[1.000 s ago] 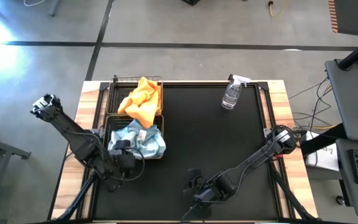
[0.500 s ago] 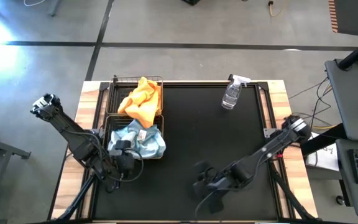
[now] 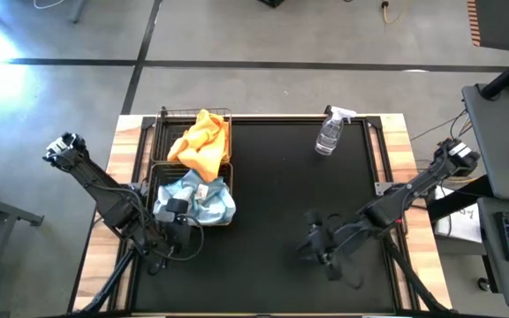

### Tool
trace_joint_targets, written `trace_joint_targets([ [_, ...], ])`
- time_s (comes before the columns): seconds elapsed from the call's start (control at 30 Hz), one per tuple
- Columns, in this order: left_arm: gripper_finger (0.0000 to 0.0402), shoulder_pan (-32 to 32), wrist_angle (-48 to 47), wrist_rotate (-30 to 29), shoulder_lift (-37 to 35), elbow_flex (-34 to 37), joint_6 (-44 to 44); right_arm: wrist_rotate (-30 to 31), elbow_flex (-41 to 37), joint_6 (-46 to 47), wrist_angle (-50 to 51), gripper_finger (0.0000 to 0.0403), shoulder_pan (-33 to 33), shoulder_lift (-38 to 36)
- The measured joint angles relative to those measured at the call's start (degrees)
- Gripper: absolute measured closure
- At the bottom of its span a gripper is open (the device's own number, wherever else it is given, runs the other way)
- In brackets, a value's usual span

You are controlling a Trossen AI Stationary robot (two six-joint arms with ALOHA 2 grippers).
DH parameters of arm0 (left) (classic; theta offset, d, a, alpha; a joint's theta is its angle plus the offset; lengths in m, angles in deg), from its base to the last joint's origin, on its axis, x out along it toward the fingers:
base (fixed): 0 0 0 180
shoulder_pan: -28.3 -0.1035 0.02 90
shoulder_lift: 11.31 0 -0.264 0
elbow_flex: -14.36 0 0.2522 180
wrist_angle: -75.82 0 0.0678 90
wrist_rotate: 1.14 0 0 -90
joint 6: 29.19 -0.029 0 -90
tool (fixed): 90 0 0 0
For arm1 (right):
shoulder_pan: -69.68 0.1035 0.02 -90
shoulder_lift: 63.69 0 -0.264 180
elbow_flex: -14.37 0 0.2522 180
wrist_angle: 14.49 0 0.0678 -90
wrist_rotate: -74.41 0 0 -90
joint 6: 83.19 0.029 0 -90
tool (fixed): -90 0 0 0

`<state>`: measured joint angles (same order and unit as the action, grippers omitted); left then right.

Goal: Sort microfiber towel by color & place in baskets
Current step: Return to Home Position

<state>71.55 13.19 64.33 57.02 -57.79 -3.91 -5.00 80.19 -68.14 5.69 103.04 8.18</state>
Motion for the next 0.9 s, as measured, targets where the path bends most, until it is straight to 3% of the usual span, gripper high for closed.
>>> trace_joint_targets([
  [0.23,0.0272,0.3,-0.1,3.1,-0.7,-1.0,-7.6,2.7,-11.0,0.0,-6.4,0.0291,0.0,-10.4],
  [0.47,0.0272,0.4,-1.4,3.2,-4.2,-1.2,-8.3,4.6,-17.9,1.0,-8.9,0.0291,0.0,-17.1],
  [0.77,0.0272,0.5,-3.0,2.5,-12.0,-0.4,-8.2,7.5,-21.8,2.0,-9.7,0.0291,0.0,-20.1],
  [0.9,0.0272,0.5,-3.1,-1.3,-16.4,2.6,-7.4,7.5,-22.9,1.5,-11.9,0.0291,0.0,-20.1],
])
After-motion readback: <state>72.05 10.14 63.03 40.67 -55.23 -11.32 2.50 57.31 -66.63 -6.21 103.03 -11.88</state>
